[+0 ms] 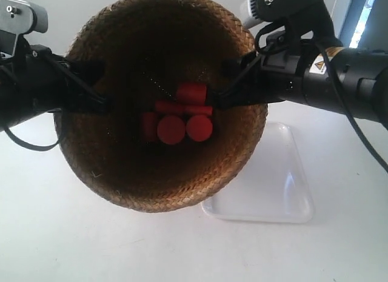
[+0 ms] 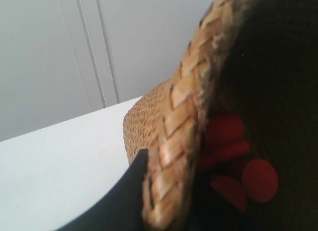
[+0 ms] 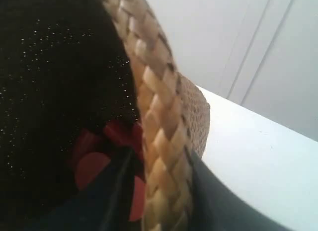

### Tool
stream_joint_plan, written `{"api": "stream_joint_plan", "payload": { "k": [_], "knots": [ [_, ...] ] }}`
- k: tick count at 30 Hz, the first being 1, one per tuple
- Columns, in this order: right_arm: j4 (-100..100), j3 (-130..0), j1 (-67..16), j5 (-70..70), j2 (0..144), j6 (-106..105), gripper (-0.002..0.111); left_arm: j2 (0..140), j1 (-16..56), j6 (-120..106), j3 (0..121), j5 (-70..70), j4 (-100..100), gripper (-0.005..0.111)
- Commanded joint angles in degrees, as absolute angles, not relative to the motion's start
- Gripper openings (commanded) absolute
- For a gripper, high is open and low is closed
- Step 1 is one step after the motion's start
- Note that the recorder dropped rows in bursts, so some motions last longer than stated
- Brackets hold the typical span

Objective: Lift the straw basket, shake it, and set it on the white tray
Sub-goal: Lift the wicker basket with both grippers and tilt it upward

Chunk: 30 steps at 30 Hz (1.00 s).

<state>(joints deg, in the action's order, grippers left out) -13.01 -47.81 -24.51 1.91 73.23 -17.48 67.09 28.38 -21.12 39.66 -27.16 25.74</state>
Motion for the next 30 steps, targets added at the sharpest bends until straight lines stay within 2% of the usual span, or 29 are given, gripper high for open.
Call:
{"api": "stream_joint_plan", "payload": {
  "k": [1,24,30],
  "knots": [
    [-13.42,-47.86,-23.36,2.68,72.74,-17.78,0.0,66.05,28.74,-20.74,40.14,-33.6,25.83,0.0],
    [-13.28,-47.86,-23.36,4.38,72.74,-18.4,0.0,70.61,28.74,-23.0,39.06,-43.87,24.43,0.0],
    [-14.4,-45.68,-23.36,9.76,72.74,-18.39,0.0,70.61,28.74,-23.4,37.35,-45.02,24.43,0.0]
  ]
}}
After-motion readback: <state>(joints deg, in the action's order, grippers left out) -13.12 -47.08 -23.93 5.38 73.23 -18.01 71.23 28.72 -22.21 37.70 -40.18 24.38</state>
